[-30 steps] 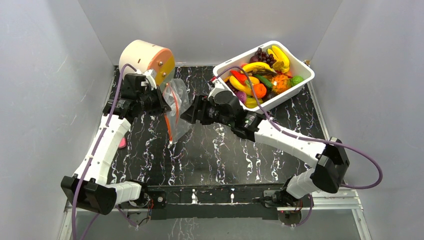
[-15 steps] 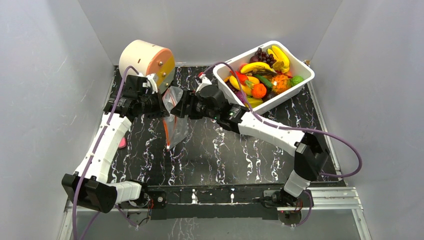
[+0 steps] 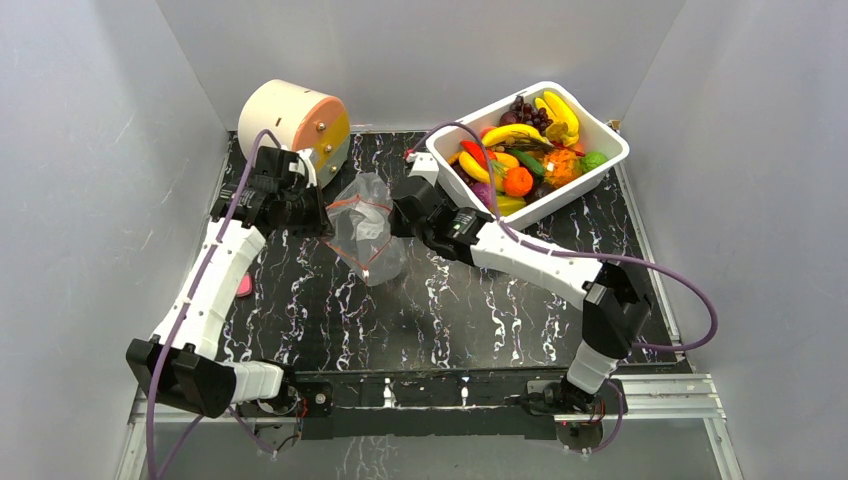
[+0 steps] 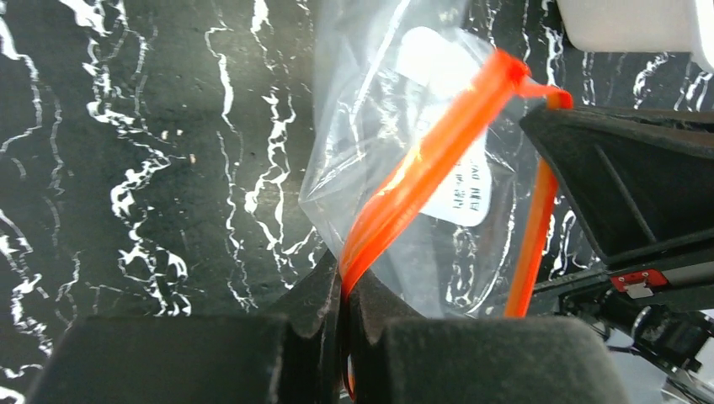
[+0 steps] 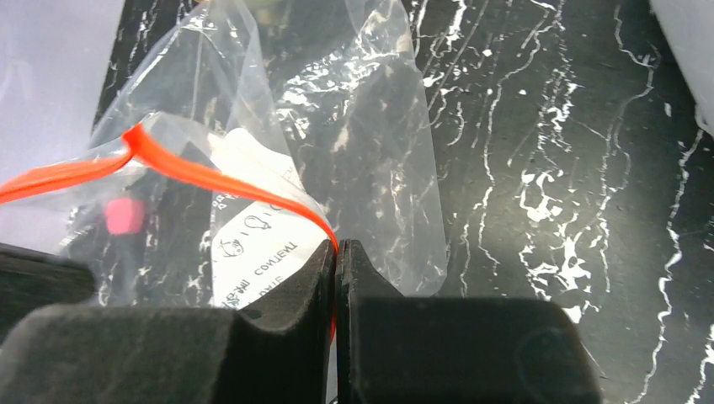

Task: Place the food in the zip-top bag and seal the zipper
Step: Open the zipper of the food storage bag.

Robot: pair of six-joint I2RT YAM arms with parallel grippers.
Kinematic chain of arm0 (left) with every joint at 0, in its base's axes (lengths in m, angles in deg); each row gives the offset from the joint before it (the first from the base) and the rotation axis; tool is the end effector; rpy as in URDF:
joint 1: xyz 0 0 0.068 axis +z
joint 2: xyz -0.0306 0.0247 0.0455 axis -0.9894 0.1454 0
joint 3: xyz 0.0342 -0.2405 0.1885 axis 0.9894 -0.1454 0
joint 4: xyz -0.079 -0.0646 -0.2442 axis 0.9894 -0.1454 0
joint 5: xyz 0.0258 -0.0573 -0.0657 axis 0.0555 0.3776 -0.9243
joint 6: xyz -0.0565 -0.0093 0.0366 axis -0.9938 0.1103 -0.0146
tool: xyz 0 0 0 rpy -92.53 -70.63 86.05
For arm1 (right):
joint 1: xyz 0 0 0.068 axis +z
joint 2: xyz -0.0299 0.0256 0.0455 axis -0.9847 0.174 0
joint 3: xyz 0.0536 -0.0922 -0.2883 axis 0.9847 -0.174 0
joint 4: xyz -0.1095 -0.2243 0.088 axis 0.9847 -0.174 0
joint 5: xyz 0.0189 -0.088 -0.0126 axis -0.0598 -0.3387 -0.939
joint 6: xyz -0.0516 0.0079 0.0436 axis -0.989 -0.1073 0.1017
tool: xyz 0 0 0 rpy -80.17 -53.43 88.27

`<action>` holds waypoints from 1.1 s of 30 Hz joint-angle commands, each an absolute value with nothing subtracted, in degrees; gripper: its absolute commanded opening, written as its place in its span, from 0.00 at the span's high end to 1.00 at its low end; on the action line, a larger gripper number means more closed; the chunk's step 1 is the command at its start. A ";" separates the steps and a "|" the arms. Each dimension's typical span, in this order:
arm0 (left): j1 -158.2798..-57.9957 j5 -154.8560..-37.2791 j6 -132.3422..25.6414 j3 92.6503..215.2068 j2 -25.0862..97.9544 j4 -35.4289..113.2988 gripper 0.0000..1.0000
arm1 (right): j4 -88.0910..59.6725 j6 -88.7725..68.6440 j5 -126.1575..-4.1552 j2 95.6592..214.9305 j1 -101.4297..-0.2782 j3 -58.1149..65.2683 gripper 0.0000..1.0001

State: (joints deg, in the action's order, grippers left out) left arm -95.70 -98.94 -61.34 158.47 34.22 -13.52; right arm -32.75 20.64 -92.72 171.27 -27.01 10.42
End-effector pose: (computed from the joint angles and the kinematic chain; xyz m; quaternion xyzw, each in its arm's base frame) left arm 0.2544 -0.0747 0.3825 -0.0088 0.9262 -0.1922 0.3244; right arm 0.2657 0.3213 0.3368 -0.0359 0.8716 0.2225 0.4354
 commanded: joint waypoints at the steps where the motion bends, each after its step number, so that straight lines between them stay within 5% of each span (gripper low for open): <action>1: -95.82 -94.18 -59.79 162.82 34.72 -16.96 0.99 | -30.86 19.56 -96.76 168.03 -27.25 8.29 1.00; 20: -95.81 -120.65 -67.48 152.03 30.75 2.94 0.49 | -11.73 26.91 -84.00 160.26 -27.25 -2.83 1.00; 28: -95.81 -110.80 -65.68 154.03 31.58 -1.59 0.58 | -11.35 27.07 -84.32 159.47 -27.25 -4.12 1.00; 33: -95.85 -107.04 -64.77 154.56 29.34 -1.94 0.88 | -11.14 27.29 -85.49 159.03 -27.25 -5.14 1.00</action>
